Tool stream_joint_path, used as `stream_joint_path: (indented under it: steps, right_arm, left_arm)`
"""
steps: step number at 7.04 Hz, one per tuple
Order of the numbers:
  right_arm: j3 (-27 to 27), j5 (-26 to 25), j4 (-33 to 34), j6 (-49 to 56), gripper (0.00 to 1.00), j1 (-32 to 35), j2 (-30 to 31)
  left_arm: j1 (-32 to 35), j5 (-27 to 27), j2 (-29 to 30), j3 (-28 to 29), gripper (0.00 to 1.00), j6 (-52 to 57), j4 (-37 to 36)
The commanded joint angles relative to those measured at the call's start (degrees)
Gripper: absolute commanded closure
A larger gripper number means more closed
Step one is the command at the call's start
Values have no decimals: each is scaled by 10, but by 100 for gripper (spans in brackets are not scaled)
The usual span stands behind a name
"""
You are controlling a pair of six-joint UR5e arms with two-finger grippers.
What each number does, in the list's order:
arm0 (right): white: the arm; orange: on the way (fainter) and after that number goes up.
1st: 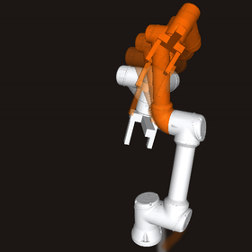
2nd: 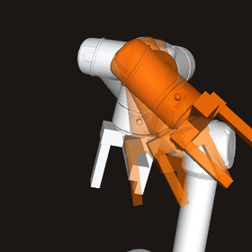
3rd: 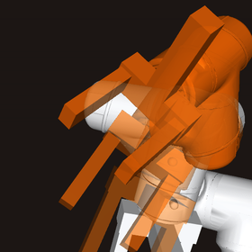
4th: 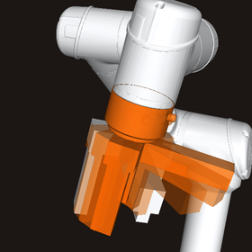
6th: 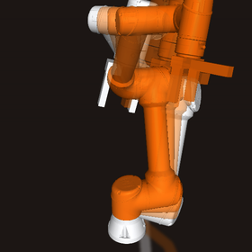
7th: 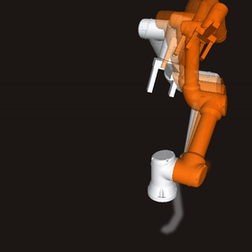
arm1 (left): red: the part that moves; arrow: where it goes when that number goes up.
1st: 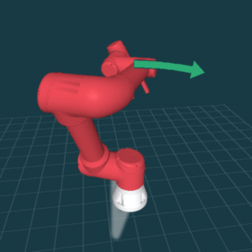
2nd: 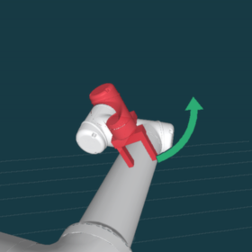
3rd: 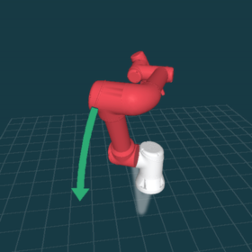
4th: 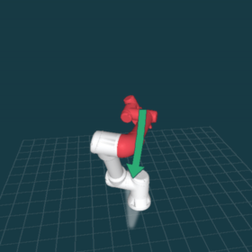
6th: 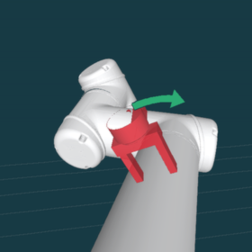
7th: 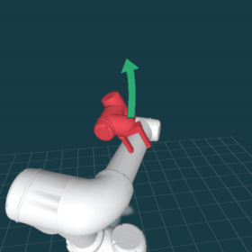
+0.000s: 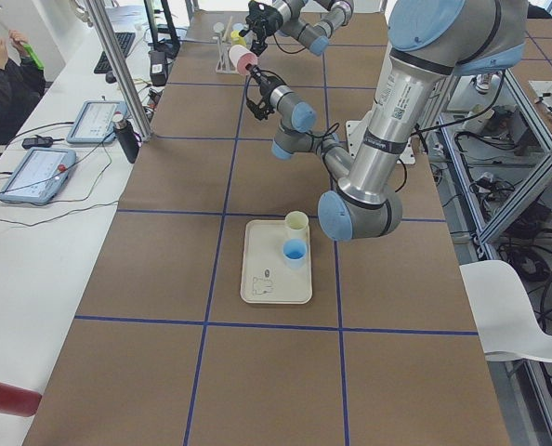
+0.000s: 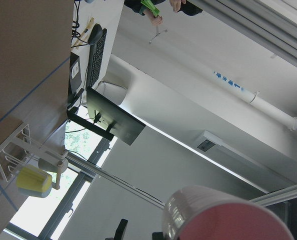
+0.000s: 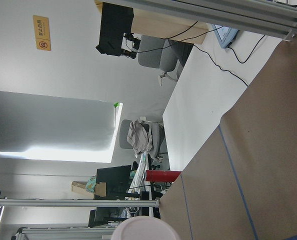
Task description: Transfer IKEA cup to right arm and place on rack
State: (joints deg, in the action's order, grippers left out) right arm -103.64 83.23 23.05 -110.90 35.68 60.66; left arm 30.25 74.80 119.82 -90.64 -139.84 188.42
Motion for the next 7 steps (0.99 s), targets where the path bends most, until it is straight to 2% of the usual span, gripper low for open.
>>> stream_joint_path:
  steps: [1, 7]
  right_arm:
    - [0, 0, 0, 0, 0, -3, 1]
    - [3, 0, 0, 0, 0, -8, 0]
  left_arm:
    - [-6, 0, 1, 1, 100, 2, -1]
    - [-27, -21, 44, 32, 100, 4, -3]
